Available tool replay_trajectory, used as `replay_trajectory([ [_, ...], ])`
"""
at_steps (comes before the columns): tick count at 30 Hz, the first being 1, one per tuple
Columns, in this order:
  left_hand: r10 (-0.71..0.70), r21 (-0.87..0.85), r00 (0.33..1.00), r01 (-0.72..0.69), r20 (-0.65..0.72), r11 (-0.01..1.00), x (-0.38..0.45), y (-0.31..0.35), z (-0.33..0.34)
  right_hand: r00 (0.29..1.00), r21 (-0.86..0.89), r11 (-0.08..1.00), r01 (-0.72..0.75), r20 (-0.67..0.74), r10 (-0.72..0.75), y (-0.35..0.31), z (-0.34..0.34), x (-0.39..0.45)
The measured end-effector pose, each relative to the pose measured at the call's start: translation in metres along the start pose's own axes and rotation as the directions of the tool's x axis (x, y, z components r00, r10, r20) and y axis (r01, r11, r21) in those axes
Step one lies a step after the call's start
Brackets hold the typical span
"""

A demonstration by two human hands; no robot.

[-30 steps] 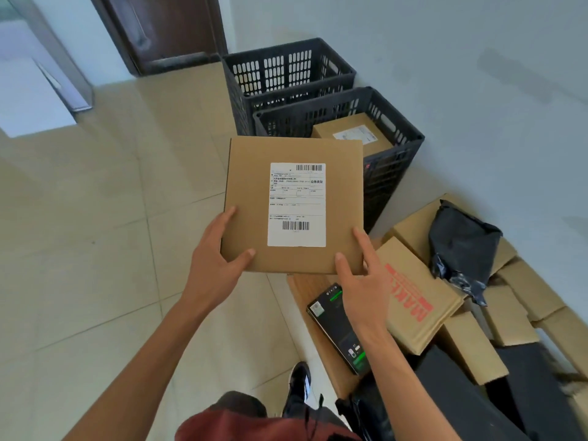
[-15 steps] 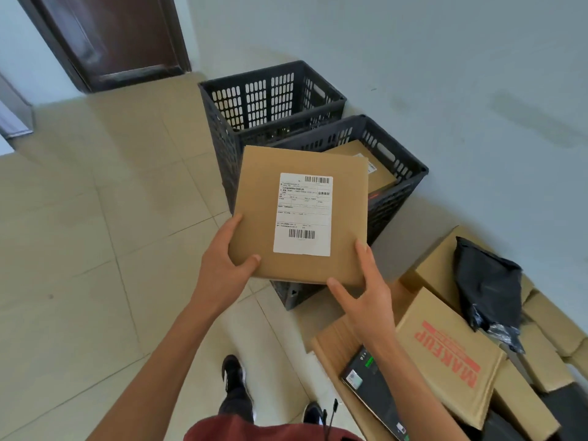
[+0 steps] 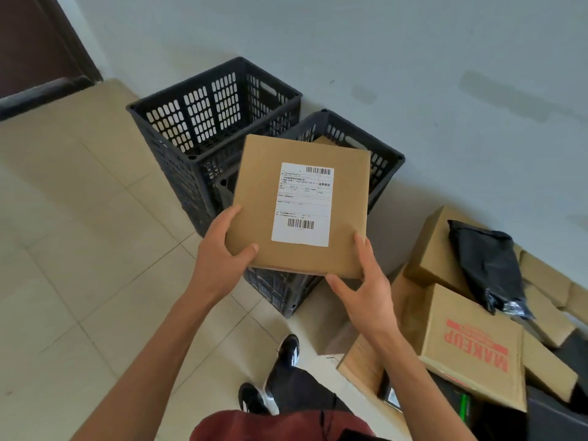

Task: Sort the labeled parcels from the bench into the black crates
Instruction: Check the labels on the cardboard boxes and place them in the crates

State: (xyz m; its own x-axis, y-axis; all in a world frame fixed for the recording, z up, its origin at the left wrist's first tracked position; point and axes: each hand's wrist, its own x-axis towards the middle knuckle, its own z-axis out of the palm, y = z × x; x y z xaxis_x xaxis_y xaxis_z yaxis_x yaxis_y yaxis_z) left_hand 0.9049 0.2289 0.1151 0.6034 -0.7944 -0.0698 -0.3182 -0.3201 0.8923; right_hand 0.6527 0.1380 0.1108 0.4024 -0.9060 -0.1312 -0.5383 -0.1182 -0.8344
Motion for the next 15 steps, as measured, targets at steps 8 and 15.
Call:
replay_trajectory([
  [8,0.014,0.079,0.989,-0.026,0.148,0.997,0.093,0.020,0.021,0.998,0.056,0.997,-0.053,-0.034,0.055,0.005,-0.002,0.076],
  [15,0.026,0.167,0.967,-0.070,0.254,0.983,0.173,0.037,0.036,0.997,0.094,0.993,-0.067,-0.035,0.070,0.014,-0.003,0.144],
])
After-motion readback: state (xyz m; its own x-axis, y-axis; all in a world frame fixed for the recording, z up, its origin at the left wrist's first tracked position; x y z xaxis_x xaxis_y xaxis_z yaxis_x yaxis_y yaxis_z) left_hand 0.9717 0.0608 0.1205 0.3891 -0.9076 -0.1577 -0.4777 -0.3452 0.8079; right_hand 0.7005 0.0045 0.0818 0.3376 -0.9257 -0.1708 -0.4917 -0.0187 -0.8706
